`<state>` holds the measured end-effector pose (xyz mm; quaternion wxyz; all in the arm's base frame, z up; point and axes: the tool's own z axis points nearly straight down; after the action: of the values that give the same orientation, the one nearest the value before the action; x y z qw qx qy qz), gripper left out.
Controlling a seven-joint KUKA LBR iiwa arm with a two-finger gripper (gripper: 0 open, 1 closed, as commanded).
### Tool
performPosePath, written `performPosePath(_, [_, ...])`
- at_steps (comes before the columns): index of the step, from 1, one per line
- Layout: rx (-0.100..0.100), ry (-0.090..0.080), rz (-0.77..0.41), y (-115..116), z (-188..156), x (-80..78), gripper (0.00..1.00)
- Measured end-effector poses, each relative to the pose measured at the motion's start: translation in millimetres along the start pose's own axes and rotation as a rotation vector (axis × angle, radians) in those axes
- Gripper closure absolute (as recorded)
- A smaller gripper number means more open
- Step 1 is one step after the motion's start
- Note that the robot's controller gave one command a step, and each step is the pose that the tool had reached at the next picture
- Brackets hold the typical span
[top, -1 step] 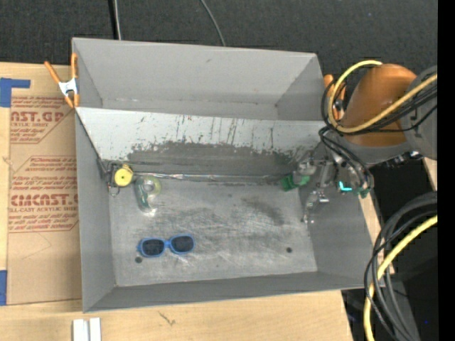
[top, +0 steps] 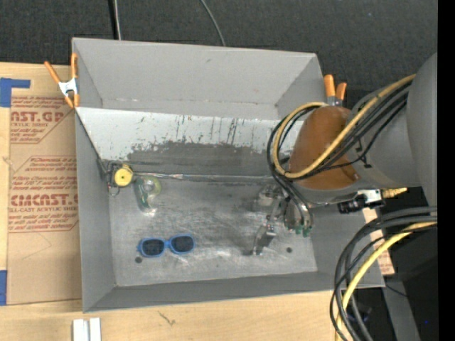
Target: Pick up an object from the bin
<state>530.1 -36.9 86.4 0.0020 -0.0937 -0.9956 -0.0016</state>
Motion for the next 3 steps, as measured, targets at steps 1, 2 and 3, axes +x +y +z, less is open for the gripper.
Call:
performPosePath(1, [0.004, -0.006, 0.077, -49, 10, 18.6, 0.0])
performPosePath(2, [0.003, -0.019, 0.086, -1, 14, 37.0, 0.0])
performPosePath(3, [-0.001, -0.011, 0.339, 43, -115, 18.8, 0.0])
